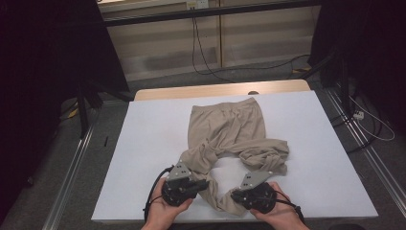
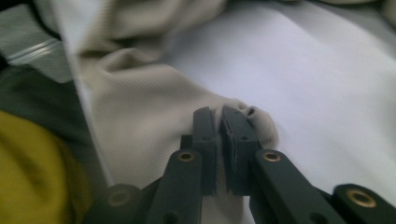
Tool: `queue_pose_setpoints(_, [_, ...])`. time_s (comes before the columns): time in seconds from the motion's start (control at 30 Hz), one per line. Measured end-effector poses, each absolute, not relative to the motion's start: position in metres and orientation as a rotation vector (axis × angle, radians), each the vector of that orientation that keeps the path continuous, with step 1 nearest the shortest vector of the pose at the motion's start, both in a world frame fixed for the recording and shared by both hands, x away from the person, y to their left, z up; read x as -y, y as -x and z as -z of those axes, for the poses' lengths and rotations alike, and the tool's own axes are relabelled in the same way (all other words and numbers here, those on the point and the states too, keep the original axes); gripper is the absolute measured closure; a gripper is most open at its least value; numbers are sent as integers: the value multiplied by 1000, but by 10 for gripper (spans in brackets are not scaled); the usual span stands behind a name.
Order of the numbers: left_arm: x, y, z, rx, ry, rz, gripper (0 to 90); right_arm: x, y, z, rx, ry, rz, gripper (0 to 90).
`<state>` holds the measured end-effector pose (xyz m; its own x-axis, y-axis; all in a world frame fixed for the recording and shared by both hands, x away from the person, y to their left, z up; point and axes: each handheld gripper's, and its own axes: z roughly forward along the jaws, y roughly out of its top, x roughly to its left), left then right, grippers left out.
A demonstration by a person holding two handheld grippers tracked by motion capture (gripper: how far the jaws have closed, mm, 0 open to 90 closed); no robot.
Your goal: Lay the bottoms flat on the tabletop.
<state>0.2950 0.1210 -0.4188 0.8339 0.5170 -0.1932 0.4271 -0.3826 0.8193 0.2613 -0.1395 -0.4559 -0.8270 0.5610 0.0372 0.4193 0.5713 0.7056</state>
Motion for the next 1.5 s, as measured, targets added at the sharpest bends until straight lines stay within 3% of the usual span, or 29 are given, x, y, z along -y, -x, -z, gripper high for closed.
queue_pose_setpoints(0.17, [-120,-292,401,-677,-1954,-74,880,116,-258,458,-2670,-754,-1190,860])
queue_pose_setpoints(0.37, [-115,-284,410,-689,-1971,-58,857,90,-244,454,-2707,-629,-1365,821])
queue_pose_setpoints(0.5, [-118,-294,423,-727,-2002,-78,722,99,-250,457,-2684,-748,-1240,594])
queue_pose_setpoints(0.6, [-124,-301,429,-778,-2007,-117,516,113,-256,456,-2643,-837,-1217,503])
queue_pose_setpoints(0.73, [-139,-309,428,-821,-1988,-198,422,125,-258,440,-2544,-828,-1253,516])
queue_pose_setpoints(0.83, [-149,-315,430,-854,-1983,-232,405,129,-261,427,-2488,-808,-1349,635])
queue_pose_setpoints(0.97, [-152,-322,436,-883,-2006,-272,379,120,-266,423,-2464,-794,-1372,668])
queue_pose_setpoints(1.3, [-147,-322,440,-865,-2049,-282,340,80,-280,465,-2630,-708,-1169,428])
queue_pose_setpoints(1.37, [-145,-322,441,-857,-2064,-267,348,82,-276,467,-2598,-686,-1188,468])
queue_pose_setpoints(1.43, [-144,-320,442,-845,-2073,-264,366,85,-273,463,-2623,-670,-1174,696])
queue_pose_setpoints(1.5, [-142,-319,442,-832,-2087,-263,400,89,-268,462,-2642,-668,-1190,834])
